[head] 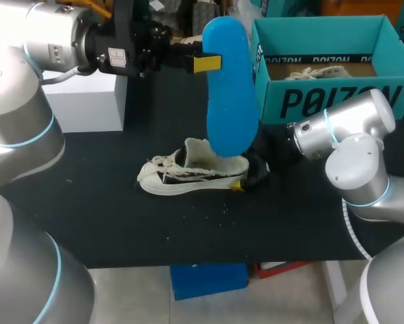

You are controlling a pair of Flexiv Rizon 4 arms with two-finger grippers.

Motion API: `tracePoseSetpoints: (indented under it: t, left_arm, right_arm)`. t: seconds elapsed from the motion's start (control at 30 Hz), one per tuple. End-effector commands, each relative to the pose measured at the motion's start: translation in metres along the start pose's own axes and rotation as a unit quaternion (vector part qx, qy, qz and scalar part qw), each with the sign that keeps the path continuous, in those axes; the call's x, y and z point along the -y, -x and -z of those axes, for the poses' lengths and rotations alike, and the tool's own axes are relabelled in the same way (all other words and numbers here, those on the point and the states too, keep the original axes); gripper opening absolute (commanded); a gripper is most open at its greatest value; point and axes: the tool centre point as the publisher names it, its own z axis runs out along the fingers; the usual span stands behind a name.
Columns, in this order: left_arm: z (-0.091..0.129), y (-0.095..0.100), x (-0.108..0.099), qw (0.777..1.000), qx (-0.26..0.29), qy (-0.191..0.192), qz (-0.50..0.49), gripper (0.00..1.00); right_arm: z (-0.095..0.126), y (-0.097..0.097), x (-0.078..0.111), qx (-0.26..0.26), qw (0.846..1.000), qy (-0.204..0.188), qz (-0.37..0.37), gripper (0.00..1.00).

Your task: Take the shoe out of the shoebox, open the shoe tongue, remove and reinsert the insole, then place the shoe into the shoebox

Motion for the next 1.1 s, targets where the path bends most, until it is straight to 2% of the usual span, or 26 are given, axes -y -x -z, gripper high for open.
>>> tracePoseSetpoints:
  t: [0.03,0.27,0.3,0.33,0.37,0.4,0.43,0.5,0.67,0.83,0.9,1.1]
  left_arm:
    - [-0.004,0.001,0.003,1.0,-0.005,-0.004,-0.005,0.0]
    - [-0.005,-0.002,0.007,1.0,-0.004,-0.004,-0.015,0.0]
    - [-0.005,-0.002,0.007,1.0,-0.004,-0.004,-0.015,0.0]
    - [-0.005,-0.002,0.007,1.0,-0.004,-0.004,-0.015,0.0]
    - [-0.005,-0.002,0.007,1.0,-0.004,-0.004,-0.015,0.0]
    - [-0.005,-0.002,0.007,1.0,-0.004,-0.004,-0.015,0.0]
    - [-0.005,-0.002,0.007,1.0,-0.004,-0.004,-0.015,0.0]
    - [-0.005,-0.002,0.007,1.0,-0.004,-0.004,-0.015,0.0]
    - [-0.005,-0.002,0.007,1.0,-0.004,-0.004,-0.015,0.0]
    - [-0.005,-0.002,0.007,1.0,-0.004,-0.004,-0.015,0.0]
    - [-0.005,-0.002,0.007,1.0,-0.004,-0.004,-0.015,0.0]
    - [-0.005,-0.002,0.007,1.0,-0.004,-0.004,-0.015,0.0]
  right_arm:
    - [-0.001,0.002,0.001,-0.001,1.0,-0.001,-0.001,0.0]
    - [-0.001,0.002,0.001,-0.001,1.0,-0.001,-0.001,0.0]
    - [-0.001,0.002,0.001,-0.001,1.0,-0.001,-0.001,0.11]
    - [0.0,0.002,0.001,-0.005,1.0,-0.011,0.005,0.45]
    - [0.001,0.002,0.0,-0.003,1.0,-0.025,0.004,1.0]
    - [0.002,0.001,-0.001,-0.006,0.999,-0.043,0.009,1.0]
    - [0.004,-0.001,0.0,-0.01,0.995,-0.099,0.023,1.0]
    - [0.011,-0.002,0.0,-0.004,0.985,-0.169,0.043,1.0]
    - [0.035,0.001,-0.003,0.015,0.964,-0.259,0.063,1.0]
    - [0.045,-0.003,0.008,0.01,0.925,-0.371,0.076,1.0]
    - [0.047,-0.006,0.012,0.005,0.903,-0.421,0.086,1.0]
    - [0.05,-0.004,0.02,0.0,0.868,-0.49,0.079,1.0]
